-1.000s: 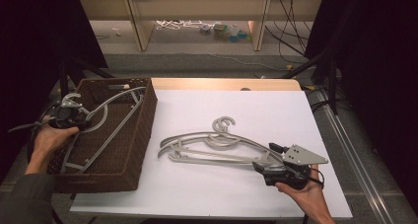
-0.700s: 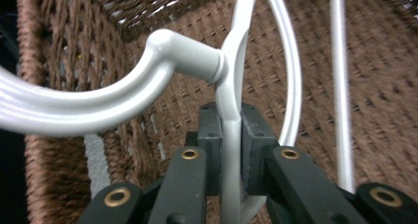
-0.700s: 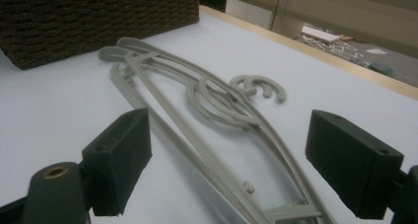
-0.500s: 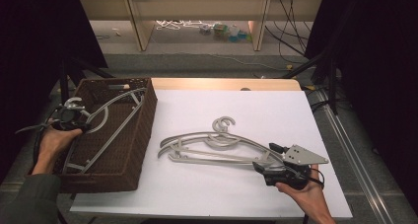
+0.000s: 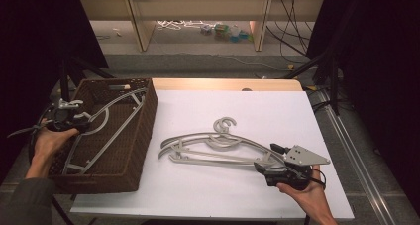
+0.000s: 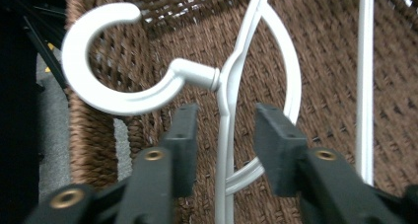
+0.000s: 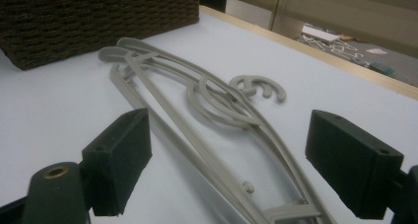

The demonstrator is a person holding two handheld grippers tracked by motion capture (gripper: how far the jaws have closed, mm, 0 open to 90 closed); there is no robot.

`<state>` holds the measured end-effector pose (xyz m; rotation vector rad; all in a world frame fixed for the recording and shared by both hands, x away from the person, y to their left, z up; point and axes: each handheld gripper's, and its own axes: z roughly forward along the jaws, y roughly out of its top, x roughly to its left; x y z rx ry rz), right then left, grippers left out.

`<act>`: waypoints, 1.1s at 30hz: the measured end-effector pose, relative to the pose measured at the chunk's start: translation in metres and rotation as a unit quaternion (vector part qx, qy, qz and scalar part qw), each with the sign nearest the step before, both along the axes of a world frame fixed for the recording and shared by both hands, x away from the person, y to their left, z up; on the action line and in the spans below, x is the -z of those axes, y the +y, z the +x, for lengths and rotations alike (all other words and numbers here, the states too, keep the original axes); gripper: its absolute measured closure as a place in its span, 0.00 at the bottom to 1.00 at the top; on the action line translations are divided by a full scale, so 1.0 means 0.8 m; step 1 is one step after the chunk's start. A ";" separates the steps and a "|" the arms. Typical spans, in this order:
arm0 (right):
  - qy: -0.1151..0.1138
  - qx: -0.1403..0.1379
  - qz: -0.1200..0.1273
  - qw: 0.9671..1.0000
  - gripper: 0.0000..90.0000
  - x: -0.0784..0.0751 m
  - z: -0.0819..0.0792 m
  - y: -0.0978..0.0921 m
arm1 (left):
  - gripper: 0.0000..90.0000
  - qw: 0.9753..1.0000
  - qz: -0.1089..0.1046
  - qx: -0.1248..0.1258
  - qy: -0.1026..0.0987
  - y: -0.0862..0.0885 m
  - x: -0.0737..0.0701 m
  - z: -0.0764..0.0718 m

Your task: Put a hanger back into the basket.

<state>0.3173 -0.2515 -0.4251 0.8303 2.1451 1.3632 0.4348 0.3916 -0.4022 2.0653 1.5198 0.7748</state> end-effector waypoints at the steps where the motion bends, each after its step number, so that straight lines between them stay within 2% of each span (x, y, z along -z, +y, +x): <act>1: -0.002 0.001 -0.001 1.000 0.21 0.000 0.001 0.000 | 0.61 1.000 -0.006 -0.008 -0.011 -0.001 -0.004 -0.002; 5: 0.001 -0.002 0.000 1.000 0.21 0.000 0.000 0.001 | 0.50 0.998 -0.036 -0.013 -0.053 -0.009 -0.024 -0.011; 6: 0.001 -0.002 0.000 1.000 0.21 0.000 0.000 0.001 | 0.50 0.997 -0.044 -0.012 -0.064 -0.012 -0.031 -0.015; 7: 0.000 -0.002 0.001 1.000 0.20 0.000 0.000 0.001 | 0.44 0.995 -0.055 -0.012 -0.076 -0.015 -0.037 -0.019; 8: 0.000 -0.002 0.001 1.000 0.20 0.000 0.000 0.001 | 0.44 0.994 -0.067 -0.011 -0.085 -0.017 -0.044 -0.023; 10: 0.001 -0.002 0.000 1.000 0.20 0.001 0.000 0.001 | 0.38 0.988 -0.104 -0.014 -0.110 -0.023 -0.055 -0.033; 12: -0.002 -0.002 0.000 1.000 0.20 0.001 0.001 0.000 | 0.35 0.984 -0.127 -0.004 -0.128 -0.029 -0.064 -0.044; 14: -0.003 -0.002 0.001 1.000 0.20 0.001 0.001 0.001 | 0.32 0.980 -0.139 0.002 -0.142 -0.037 -0.071 -0.055; 16: -0.003 0.001 0.001 1.000 0.20 0.001 0.001 0.001 | 0.30 0.978 -0.145 0.014 -0.152 -0.048 -0.075 -0.065; 20: -0.002 0.005 0.001 1.000 0.20 -0.001 0.001 0.001 | 0.22 0.969 -0.173 0.040 -0.170 -0.075 -0.072 -0.083; 23: -0.004 0.004 0.011 1.000 0.20 0.003 0.004 0.003 | 0.22 0.963 -0.184 0.064 -0.184 -0.098 -0.070 -0.097; 25: -0.005 0.005 0.014 1.000 0.20 0.004 0.005 0.004 | 0.22 0.957 -0.196 0.078 -0.200 -0.113 -0.070 -0.106; 26: 0.006 0.003 0.013 1.000 0.20 0.003 0.005 0.003 | 0.22 0.954 -0.203 0.083 -0.207 -0.121 -0.070 -0.111; 27: 0.000 0.002 0.017 1.000 0.20 0.003 0.007 0.003 | 0.22 0.949 -0.211 0.089 -0.217 -0.129 -0.070 -0.115; 29: 0.004 0.010 0.031 0.999 0.19 0.003 0.007 0.003 | 0.21 0.941 -0.224 0.103 -0.231 -0.144 -0.070 -0.125; 32: -0.001 0.015 0.042 0.999 0.19 0.004 0.008 0.002 | 0.19 0.934 -0.231 0.125 -0.243 -0.167 -0.065 -0.136; 33: -0.010 0.017 0.038 0.999 0.19 0.003 0.009 0.000 | 0.19 0.931 -0.233 0.130 -0.249 -0.174 -0.063 -0.139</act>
